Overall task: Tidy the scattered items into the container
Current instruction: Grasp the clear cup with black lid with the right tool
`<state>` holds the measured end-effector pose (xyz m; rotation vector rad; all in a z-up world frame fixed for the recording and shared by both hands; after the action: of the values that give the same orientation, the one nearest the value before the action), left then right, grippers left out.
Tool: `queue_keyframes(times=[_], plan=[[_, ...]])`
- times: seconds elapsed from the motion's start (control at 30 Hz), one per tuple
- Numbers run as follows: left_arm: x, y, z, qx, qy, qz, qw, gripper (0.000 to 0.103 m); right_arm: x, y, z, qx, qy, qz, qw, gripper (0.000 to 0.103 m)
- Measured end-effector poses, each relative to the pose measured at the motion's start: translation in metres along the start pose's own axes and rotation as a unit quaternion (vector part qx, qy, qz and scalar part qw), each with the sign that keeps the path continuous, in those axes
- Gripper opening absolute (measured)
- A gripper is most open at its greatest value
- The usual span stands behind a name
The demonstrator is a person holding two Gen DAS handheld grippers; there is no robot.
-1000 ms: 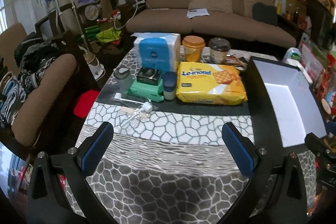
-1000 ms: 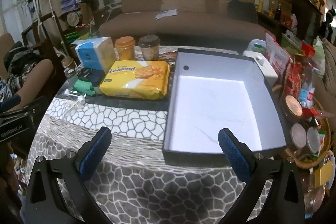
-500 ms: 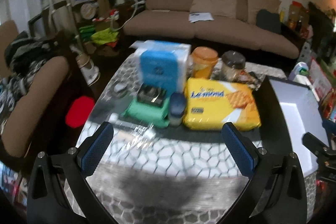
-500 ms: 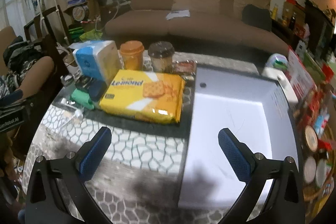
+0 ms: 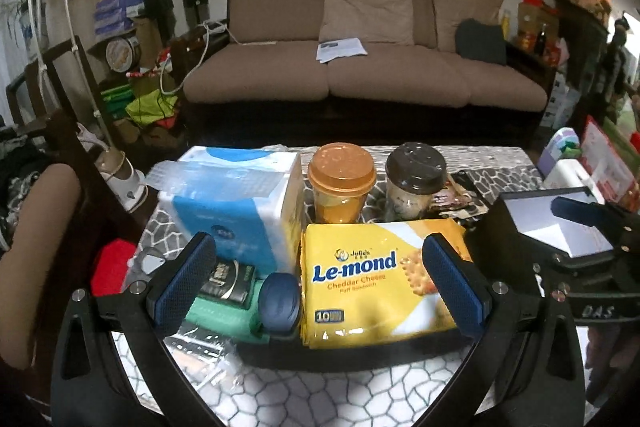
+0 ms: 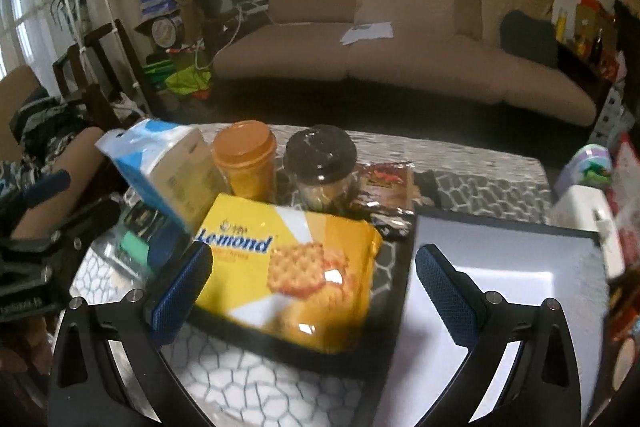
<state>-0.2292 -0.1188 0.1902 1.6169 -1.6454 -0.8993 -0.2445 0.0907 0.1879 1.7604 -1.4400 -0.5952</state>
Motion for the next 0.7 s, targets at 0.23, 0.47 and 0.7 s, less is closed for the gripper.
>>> queue_keyframes(times=[0.23,0.47,0.7], plan=[[0.028,-0.007,0.007,-0.009,-0.021,-0.051,0.9984,0.103,-0.007,0.009,0.051,0.003,0.027,0.038,0.999,0.103],[0.072,0.001,-0.005,-0.036,-0.013,-0.08,0.996,0.103,-0.007,0.015,0.094,0.002,-0.034,0.018,0.999,0.103],[0.081,-0.001,0.012,-0.025,-0.016,-0.086,0.9958,0.103,0.006,0.015,0.132,0.011,-0.09,-0.015,0.996,0.103]])
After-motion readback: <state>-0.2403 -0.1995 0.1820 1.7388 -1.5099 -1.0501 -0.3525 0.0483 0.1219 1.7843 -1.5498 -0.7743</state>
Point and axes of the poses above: each gripper's, at about its wrist camera, not at the fingertips, and z roughly the way its jaws point, x to its left, y to its top, the point moved 1 cm from there along z, roughly the way its jaws point, and after that the axes turned 10 degrees about -x, right-handed, at the moved point
